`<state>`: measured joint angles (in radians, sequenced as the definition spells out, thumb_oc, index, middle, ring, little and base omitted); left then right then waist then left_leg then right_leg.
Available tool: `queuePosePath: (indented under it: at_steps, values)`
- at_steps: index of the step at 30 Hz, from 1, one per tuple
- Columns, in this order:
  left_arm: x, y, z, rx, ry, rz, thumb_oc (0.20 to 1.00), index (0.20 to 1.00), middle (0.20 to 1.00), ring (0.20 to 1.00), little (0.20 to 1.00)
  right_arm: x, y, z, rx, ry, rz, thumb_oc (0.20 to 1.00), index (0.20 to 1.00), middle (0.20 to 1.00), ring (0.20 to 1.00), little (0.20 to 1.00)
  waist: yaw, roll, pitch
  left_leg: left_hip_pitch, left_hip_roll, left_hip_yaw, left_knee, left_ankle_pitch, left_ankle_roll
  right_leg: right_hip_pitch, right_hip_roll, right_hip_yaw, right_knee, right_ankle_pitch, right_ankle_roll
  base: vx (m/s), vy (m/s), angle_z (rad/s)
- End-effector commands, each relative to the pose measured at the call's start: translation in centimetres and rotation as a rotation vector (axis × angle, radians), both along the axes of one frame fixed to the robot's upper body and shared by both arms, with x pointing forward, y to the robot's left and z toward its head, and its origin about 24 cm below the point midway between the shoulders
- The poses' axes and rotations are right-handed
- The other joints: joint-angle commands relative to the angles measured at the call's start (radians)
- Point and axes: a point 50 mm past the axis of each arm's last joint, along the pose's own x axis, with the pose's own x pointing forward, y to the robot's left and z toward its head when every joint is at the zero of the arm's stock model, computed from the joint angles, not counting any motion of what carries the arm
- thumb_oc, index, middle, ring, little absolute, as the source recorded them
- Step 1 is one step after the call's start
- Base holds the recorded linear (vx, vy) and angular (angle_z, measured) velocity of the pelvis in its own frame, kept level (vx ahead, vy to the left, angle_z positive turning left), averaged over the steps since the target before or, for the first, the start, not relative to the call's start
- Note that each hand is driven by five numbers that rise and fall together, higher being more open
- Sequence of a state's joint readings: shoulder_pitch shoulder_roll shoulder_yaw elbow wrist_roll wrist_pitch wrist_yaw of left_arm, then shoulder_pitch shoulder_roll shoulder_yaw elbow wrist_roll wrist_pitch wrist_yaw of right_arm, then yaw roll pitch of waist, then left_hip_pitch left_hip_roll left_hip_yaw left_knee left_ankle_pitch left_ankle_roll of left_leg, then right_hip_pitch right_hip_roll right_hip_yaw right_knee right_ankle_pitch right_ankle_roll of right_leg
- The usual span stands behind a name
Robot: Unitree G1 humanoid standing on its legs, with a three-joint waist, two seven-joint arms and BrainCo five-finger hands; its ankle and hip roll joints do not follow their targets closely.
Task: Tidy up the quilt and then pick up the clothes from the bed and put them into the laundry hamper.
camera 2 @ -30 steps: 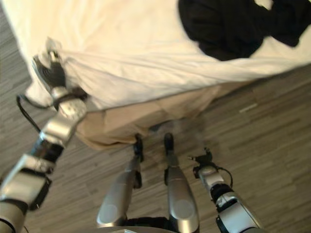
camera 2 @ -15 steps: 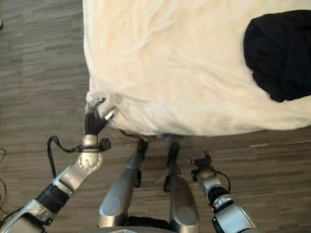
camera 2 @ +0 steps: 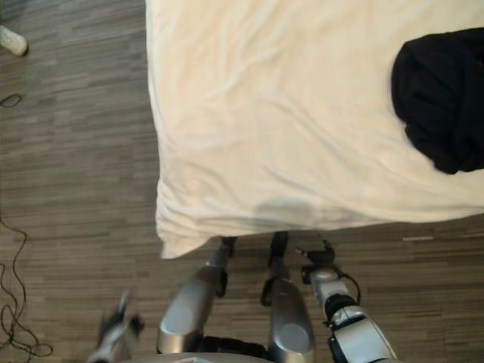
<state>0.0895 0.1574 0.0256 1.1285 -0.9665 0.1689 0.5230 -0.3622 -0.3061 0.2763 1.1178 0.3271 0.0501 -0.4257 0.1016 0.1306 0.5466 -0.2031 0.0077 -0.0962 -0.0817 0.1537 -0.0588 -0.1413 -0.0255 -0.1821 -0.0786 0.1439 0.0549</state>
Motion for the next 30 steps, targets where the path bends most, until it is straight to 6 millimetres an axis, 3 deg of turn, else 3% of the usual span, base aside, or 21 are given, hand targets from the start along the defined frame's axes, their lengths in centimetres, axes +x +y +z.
queuePosePath:
  at_steps: [1, 4, 6, 7, 8, 10, 12, 14, 15, 16, 18, 19, 20, 21, 23, 26, 30]
  values:
    - [0.9, 0.2, 0.4, -0.039, 0.045, -0.157, 1.0, 1.0, 1.0, 1.0, 1.0, -2.6, -1.1, -1.3, -0.031, 0.089, -0.061, 1.0, 1.0, 1.0, 1.0, 1.0, 0.019, -0.025, -0.032, 0.03, -0.036, 0.03, 0.054, -0.146, 0.031, -0.046, -0.086, 0.103, 0.126, -0.13, 0.039, 0.05, 0.09, 0.02]
    - [0.7, 0.8, 0.4, 0.006, 0.093, -0.185, 1.0, 1.0, 1.0, 1.0, 1.0, -3.8, -1.6, -1.7, -0.017, 0.122, -0.198, 1.0, 1.0, 1.0, 1.0, 1.0, -0.012, -0.041, -0.046, 0.038, -0.026, 0.051, 0.065, -0.153, 0.031, -0.044, -0.082, 0.136, 0.131, -0.129, 0.039, 0.08, 0.1, -0.09]
    - [1.8, 1.2, 0.5, 0.049, 0.081, -0.234, 1.0, 1.0, 1.0, 1.0, 1.0, -4.9, -2.6, -1.6, 0.126, 0.041, -0.533, 1.0, 1.0, 1.0, 1.0, 1.0, -0.045, -0.068, -0.052, 0.049, -0.015, 0.073, 0.081, -0.166, 0.032, -0.036, -0.079, 0.165, 0.134, -0.128, 0.044, 0.08, 0.087, -0.19]
    - [2.2, 1.3, 0.6, 0.062, 0.075, -0.236, 1.0, 1.0, 1.0, 1.0, 1.0, -5.1, -2.8, -1.7, 0.155, 0.033, -0.562, 1.0, 1.0, 1.0, 1.0, 1.0, -0.052, -0.076, -0.054, 0.05, -0.013, 0.078, 0.084, -0.169, 0.033, -0.035, -0.078, 0.17, 0.134, -0.127, 0.046, 0.03, 0.006, -0.27]
    - [3.4, 1.8, 0.9, 0.098, 0.038, -0.308, 1.0, 1.0, 1.0, 1.0, 1.0, -5.7, -4.3, -1.2, 0.168, -0.07, -0.706, 0.2, 0.2, 0.2, 0.2, 0.2, -0.067, -0.1, -0.057, 0.052, -0.003, 0.09, 0.091, -0.176, 0.033, -0.032, -0.075, 0.18, 0.131, -0.119, 0.055, 0.0, -0.038, -0.37]
    - [4.6, 2.4, 1.3, 0.15, 0.019, -0.373, 1.0, 1.0, 1.0, 1.0, 1.0, -5.5, -5.9, 0.2, 0.108, -0.163, -0.753, 0.2, 0.2, 0.2, 0.2, 0.2, -0.073, -0.122, -0.057, 0.05, 0.006, 0.095, 0.097, -0.18, 0.033, -0.03, -0.072, 0.186, 0.125, -0.109, 0.065, -0.02, -0.059, -0.31]
    - [6.3, 3.9, 2.3, 0.244, -0.02, -0.451, 1.0, 1.0, 1.0, 1.0, 1.0, -3.1, -9.2, 5.6, -0.042, -0.409, -0.794, 0.2, 0.2, 0.2, 0.2, 0.2, -0.084, -0.174, -0.049, 0.045, 0.025, 0.101, 0.107, -0.189, 0.03, -0.028, -0.065, 0.191, 0.113, -0.087, 0.079, -0.08, -0.093, -0.27]
    - [6.8, 4.5, 2.7, 0.268, -0.032, -0.46, 1.0, 1.0, 1.0, 1.0, 1.0, -2.0, -10.1, 8.8, -0.104, -0.533, -0.789, 0.2, 0.2, 0.2, 0.2, 0.2, -0.091, -0.197, -0.048, 0.043, 0.031, 0.103, 0.106, -0.192, 0.029, -0.031, -0.059, 0.194, 0.106, -0.078, 0.084, -0.1, -0.038, -0.28]
    - [7.0, 5.1, 3.0, 0.285, -0.042, -0.444, 1.0, 1.0, 1.0, 1.0, 1.0, -0.9, -11.0, 13.4, -0.184, -0.71, -0.744, 0.2, 0.2, 0.2, 0.2, 0.2, -0.1, -0.223, -0.048, 0.043, 0.038, 0.106, 0.1, -0.195, 0.03, -0.033, -0.053, 0.202, 0.096, -0.068, 0.091, -0.12, 0.02, -0.14]
    - [7.1, 5.3, 3.1, 0.287, -0.049, -0.438, 1.0, 1.0, 1.0, 1.0, 1.0, -0.3, -11.0, 16.0, -0.21, -0.815, -0.692, 0.2, 0.2, 0.2, 0.2, 0.2, -0.105, -0.235, -0.05, 0.04, 0.039, 0.108, 0.097, -0.195, 0.03, -0.037, -0.052, 0.204, 0.09, -0.063, 0.095, -0.14, 0.063, -0.08]
    - [7.0, 5.0, 2.9, 0.286, -0.061, -0.414, 1.0, 1.0, 1.0, 1.0, 1.0, 0.9, -8.3, 23.8, -0.264, -1.107, -0.423, 0.2, 0.2, 0.2, 0.2, 0.2, -0.12, -0.259, -0.056, 0.042, 0.042, 0.117, 0.092, -0.205, 0.032, -0.044, -0.054, 0.211, 0.079, -0.057, 0.107, -0.1, 0.122, -0.11]
    - [7.1, 4.9, 2.9, 0.284, -0.063, -0.41, 1.0, 1.0, 1.0, 1.0, 1.0, 1.0, -7.9, 24.7, -0.268, -1.148, -0.371, 0.2, 0.2, 0.2, 0.2, 0.2, -0.122, -0.263, -0.059, 0.038, 0.041, 0.117, 0.09, -0.202, 0.032, -0.049, -0.055, 0.212, 0.077, -0.054, 0.108, -0.07, 0.111, -0.18]
    - [7.3, 4.8, 2.8, 0.283, -0.067, -0.405, 1.0, 1.0, 1.0, 1.0, 1.0, 1.3, -6.5, 27.3, -0.268, -1.229, -0.258, 0.2, 0.2, 0.2, 0.2, 0.2, -0.121, -0.27, -0.061, 0.033, 0.041, 0.118, 0.095, -0.205, 0.032, -0.053, -0.057, 0.214, 0.076, -0.054, 0.112, -0.07, 0.062, -0.1]
    - [7.7, 4.6, 2.8, 0.296, -0.072, -0.409, 1.0, 1.0, 1.0, 1.0, 1.0, 2.0, -3.8, 31.0, -0.268, -1.333, -0.046, 0.2, 0.2, 0.2, 0.2, 0.2, -0.112, -0.285, -0.06, 0.022, 0.04, 0.117, 0.111, -0.218, 0.033, -0.059, -0.059, 0.214, 0.079, -0.058, 0.115, -0.07, 0.046, -0.03]
    - [8.0, 4.5, 2.9, 0.306, -0.077, -0.419, 1.0, 1.0, 1.0, 1.0, 1.0, 2.4, -2.3, 32.8, -0.258, -1.385, 0.066, 0.2, 0.2, 0.2, 0.2, 0.2, -0.102, -0.295, -0.062, 0.009, 0.037, 0.115, 0.117, -0.214, 0.033, -0.066, -0.063, 0.211, 0.077, -0.054, 0.116, -0.05, 0.001, 0.01]
    - [9.0, 4.1, 3.1, 0.328, -0.099, -0.477, 1.0, 1.0, 1.0, 1.0, 1.0, 4.1, 1.5, 36.2, -0.264, -1.479, 0.306, 0.2, 0.2, 0.2, 0.2, 0.2, -0.064, -0.307, -0.045, -0.019, 0.029, 0.102, 0.146, -0.222, 0.034, -0.073, -0.075, 0.191, 0.076, -0.051, 0.118, -0.03, -0.029, 0.1]
    - [9.5, 3.9, 3.2, 0.333, -0.116, -0.557, 1.0, 1.0, 1.0, 1.0, 1.0, 6.2, 3.9, 38.7, -0.244, -1.533, 0.384, 0.2, 0.2, 0.2, 0.2, 0.2, -0.016, -0.296, -0.027, -0.057, 0.014, 0.086, 0.164, -0.227, 0.037, -0.087, -0.087, 0.161, 0.071, -0.048, 0.116, -0.04, -0.043, 0.23]
